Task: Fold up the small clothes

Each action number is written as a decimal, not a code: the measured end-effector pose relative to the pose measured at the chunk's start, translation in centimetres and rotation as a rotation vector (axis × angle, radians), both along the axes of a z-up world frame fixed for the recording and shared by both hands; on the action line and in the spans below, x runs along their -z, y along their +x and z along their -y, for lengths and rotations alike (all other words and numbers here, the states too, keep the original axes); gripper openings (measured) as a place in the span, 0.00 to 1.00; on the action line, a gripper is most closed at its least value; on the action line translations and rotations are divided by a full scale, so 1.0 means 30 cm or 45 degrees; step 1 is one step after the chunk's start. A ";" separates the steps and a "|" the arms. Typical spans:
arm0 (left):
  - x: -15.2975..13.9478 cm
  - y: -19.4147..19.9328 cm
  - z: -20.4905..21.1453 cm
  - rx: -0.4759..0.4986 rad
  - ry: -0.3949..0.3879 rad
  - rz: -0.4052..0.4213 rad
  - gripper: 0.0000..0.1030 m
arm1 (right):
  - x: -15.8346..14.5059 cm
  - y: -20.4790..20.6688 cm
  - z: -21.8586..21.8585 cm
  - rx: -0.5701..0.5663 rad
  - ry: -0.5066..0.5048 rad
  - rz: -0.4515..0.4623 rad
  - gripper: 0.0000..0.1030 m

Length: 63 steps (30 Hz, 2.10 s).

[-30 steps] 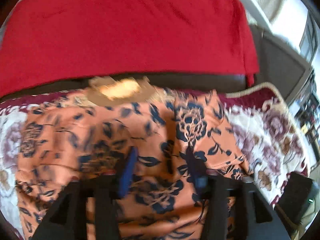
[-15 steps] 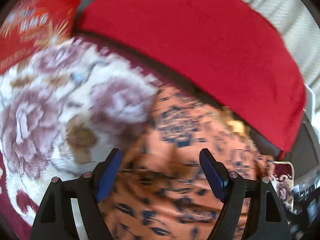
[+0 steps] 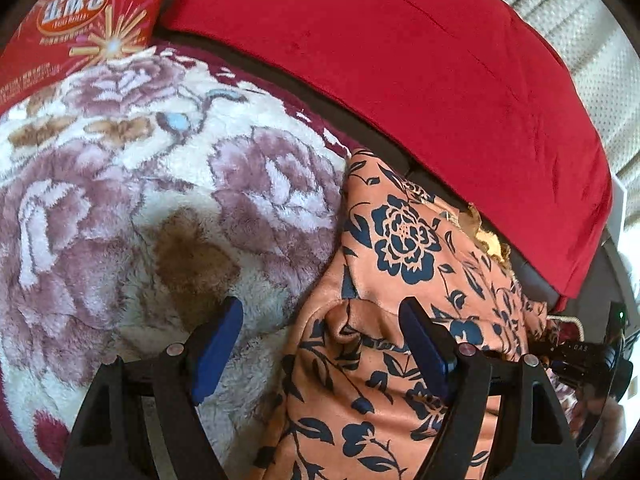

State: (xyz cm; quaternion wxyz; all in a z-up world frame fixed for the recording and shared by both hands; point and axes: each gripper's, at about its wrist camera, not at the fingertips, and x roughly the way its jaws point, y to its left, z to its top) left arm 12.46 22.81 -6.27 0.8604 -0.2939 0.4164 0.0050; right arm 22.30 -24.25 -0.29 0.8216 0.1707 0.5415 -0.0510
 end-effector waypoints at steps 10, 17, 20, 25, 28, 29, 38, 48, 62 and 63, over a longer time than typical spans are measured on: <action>0.013 0.011 0.000 -0.021 0.000 -0.001 0.78 | -0.364 -0.165 -0.008 -0.049 0.060 0.754 0.14; 0.010 0.015 0.031 -0.004 0.093 0.001 0.78 | 0.096 -0.204 0.264 0.213 0.403 0.374 0.65; 0.009 0.017 0.031 -0.023 0.086 0.000 0.80 | 0.063 -0.212 0.273 0.158 0.377 0.394 0.65; 0.008 0.016 0.043 -0.022 0.116 0.004 0.81 | 0.075 -0.146 0.296 0.169 0.444 0.343 0.63; 0.008 0.014 0.039 -0.008 0.113 0.009 0.81 | 0.078 -0.146 0.282 0.136 0.450 0.314 0.11; 0.007 0.013 0.036 -0.007 0.106 0.009 0.81 | 0.064 -0.156 0.280 0.140 0.419 0.315 0.11; -0.016 -0.043 0.016 0.008 0.123 0.050 0.81 | 0.056 -0.250 0.318 0.129 0.357 0.305 0.64; -0.125 -0.399 -0.013 0.136 0.096 0.104 0.81 | -0.037 -0.674 0.463 -0.165 0.459 0.407 0.84; 0.012 -0.797 -0.004 0.193 0.003 -0.147 0.81 | 0.264 -1.050 0.463 -0.267 0.548 0.072 0.70; 0.023 -0.803 0.003 0.202 0.007 -0.158 0.81 | 0.280 -1.050 0.458 -0.261 0.556 0.058 0.65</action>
